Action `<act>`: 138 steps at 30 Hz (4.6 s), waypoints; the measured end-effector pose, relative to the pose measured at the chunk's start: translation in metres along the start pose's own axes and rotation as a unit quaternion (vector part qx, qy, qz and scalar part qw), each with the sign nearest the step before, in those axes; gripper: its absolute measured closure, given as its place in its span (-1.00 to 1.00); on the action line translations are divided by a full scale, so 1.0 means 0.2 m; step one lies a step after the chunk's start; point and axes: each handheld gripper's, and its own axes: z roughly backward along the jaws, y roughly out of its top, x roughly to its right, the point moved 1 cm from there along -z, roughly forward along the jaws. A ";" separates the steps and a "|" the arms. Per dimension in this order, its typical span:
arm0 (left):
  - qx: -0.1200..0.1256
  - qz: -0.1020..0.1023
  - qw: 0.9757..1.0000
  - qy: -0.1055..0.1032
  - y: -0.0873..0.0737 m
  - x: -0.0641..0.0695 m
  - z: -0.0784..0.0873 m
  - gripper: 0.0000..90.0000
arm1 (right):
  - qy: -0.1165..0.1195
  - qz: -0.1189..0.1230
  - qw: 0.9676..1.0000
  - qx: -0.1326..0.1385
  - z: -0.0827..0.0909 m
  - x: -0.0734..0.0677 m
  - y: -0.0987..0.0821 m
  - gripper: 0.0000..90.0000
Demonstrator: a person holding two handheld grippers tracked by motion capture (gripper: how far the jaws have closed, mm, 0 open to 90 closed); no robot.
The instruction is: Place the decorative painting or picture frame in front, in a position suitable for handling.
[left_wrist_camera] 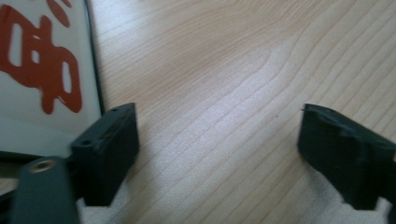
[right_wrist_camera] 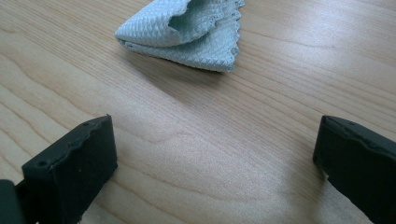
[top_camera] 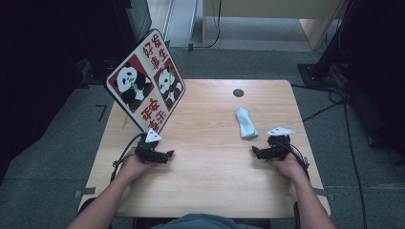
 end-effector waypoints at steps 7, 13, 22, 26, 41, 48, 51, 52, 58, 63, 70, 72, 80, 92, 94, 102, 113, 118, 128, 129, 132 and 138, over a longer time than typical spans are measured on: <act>-0.018 0.015 0.999 -0.029 0.01 -0.02 0.03 -0.59 | 0.002 0.000 1.000 0.000 -0.01 0.01 0.01 -1.00; -0.015 0.034 0.998 -0.054 0.02 -0.04 0.06 -0.46 | 0.005 0.004 1.000 -0.001 -0.01 0.01 0.01 -1.00; 0.016 0.035 0.997 -0.073 0.04 -0.05 0.14 -0.36 | 0.005 0.003 1.000 -0.001 0.00 0.01 0.01 -1.00; 0.022 0.044 0.996 -0.078 0.05 -0.06 0.16 -0.33 | 0.006 0.002 1.000 0.000 0.00 0.01 0.00 -1.00; 0.006 0.046 0.995 -0.088 0.06 -0.09 0.25 -0.13 | 0.009 0.004 1.000 -0.001 0.01 0.01 -0.01 -1.00; 0.011 0.080 0.992 -0.094 0.04 -0.15 0.31 0.00 | 0.008 0.004 1.000 -0.001 0.01 0.01 -0.01 -1.00; 0.011 0.089 0.992 -0.092 0.04 -0.16 0.32 0.05 | 0.008 0.004 1.000 -0.001 0.01 0.01 -0.01 -1.00; 0.011 0.089 0.992 -0.092 0.04 -0.16 0.32 0.05 | 0.008 0.004 1.000 -0.001 0.01 0.01 -0.01 -1.00; 0.005 0.091 0.991 -0.093 0.03 -0.19 0.34 0.15 | 0.008 0.005 1.000 -0.001 0.01 0.01 -0.01 -1.00; 0.002 0.093 0.992 -0.084 0.03 -0.22 0.38 0.24 | 0.008 0.004 1.000 -0.001 0.01 0.01 -0.01 -1.00; 0.004 0.099 0.993 -0.068 0.02 -0.29 0.45 0.26 | 0.006 0.003 1.000 0.000 0.01 0.01 -0.01 -1.00; 0.003 0.102 0.993 -0.062 0.03 -0.31 0.47 0.24 | 0.006 0.003 1.000 0.000 0.01 0.01 -0.01 -1.00; -0.001 0.101 0.994 -0.051 0.09 -0.35 0.52 0.27 | 0.006 0.004 1.000 -0.001 0.01 0.00 -0.01 -1.00; 0.013 0.112 0.992 -0.050 0.21 -0.42 0.61 0.28 | 0.005 0.004 1.000 -0.001 0.01 0.00 -0.01 -1.00; 0.015 0.115 0.992 -0.046 0.24 -0.44 0.64 0.27 | 0.005 0.004 1.000 -0.001 0.01 0.00 -0.01 -1.00; 0.019 0.123 0.991 -0.038 0.32 -0.48 0.72 0.26 | 0.006 0.004 1.000 -0.001 0.01 0.00 -0.01 -1.00; 0.017 0.122 0.992 -0.034 0.42 -0.56 0.77 0.26 | 0.006 0.004 1.000 -0.001 0.01 0.00 -0.01 -1.00; 0.021 0.123 0.991 -0.036 0.46 -0.59 0.80 0.26 | 0.006 0.005 1.000 -0.002 0.01 0.00 -0.01 -1.00; 0.017 0.120 0.992 -0.032 0.59 -0.65 0.85 0.26 | 0.006 0.004 1.000 -0.002 0.01 0.00 -0.01 -1.00; 0.016 0.117 0.993 -0.031 0.62 -0.66 0.85 0.26 | 0.006 0.004 1.000 -0.002 0.01 0.00 -0.01 -1.00; 0.018 0.118 0.992 -0.032 0.65 -0.67 0.85 0.26 | 0.005 0.004 1.000 -0.002 0.01 0.00 -0.01 -1.00; 0.006 0.114 0.993 -0.028 0.75 -0.70 0.85 0.26 | 0.006 0.004 1.000 -0.002 0.01 0.00 -0.01 -1.00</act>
